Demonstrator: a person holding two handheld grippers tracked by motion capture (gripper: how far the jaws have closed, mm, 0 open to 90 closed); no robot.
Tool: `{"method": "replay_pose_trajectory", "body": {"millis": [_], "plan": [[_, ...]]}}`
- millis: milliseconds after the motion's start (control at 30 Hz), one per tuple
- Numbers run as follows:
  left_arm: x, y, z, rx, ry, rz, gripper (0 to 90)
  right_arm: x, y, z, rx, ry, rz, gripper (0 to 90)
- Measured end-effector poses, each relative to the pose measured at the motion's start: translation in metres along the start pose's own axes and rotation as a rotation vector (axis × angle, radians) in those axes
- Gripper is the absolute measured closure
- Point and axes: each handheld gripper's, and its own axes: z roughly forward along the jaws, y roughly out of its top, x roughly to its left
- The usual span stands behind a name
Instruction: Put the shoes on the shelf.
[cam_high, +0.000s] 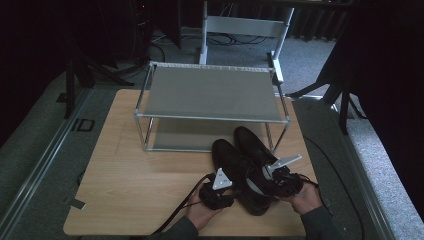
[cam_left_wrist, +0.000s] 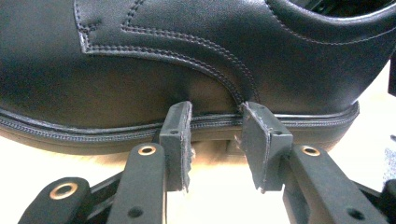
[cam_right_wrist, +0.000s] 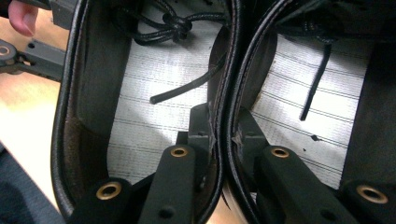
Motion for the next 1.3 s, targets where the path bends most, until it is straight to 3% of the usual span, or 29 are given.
{"method": "replay_pose_trajectory", "body": {"millis": [333, 600, 833, 1067, 1167, 1300], "plan": [[0.026, 0.001, -0.006, -0.022, 0.041, -0.050, 63.1, 0.008, 0.036, 0.011, -0.006, -0.055, -0.050, 80.7], [0.046, 0.004, -0.010, -0.030, 0.069, -0.061, 63.2, 0.008, 0.056, 0.021, -0.023, -0.065, -0.041, 80.7], [0.060, 0.013, -0.013, -0.032, 0.108, -0.057, 63.8, 0.005, 0.071, 0.026, -0.057, -0.070, -0.003, 80.5], [0.070, 0.018, -0.011, -0.032, 0.145, -0.061, 66.9, 0.007, 0.086, 0.030, -0.073, -0.115, 0.007, 80.4], [0.072, 0.018, -0.009, -0.034, 0.157, -0.075, 68.4, 0.011, 0.091, 0.031, -0.076, -0.155, 0.000, 80.4], [0.076, 0.019, -0.007, -0.035, 0.180, -0.093, 70.1, 0.011, 0.096, 0.035, -0.081, -0.173, 0.021, 80.4]]}}
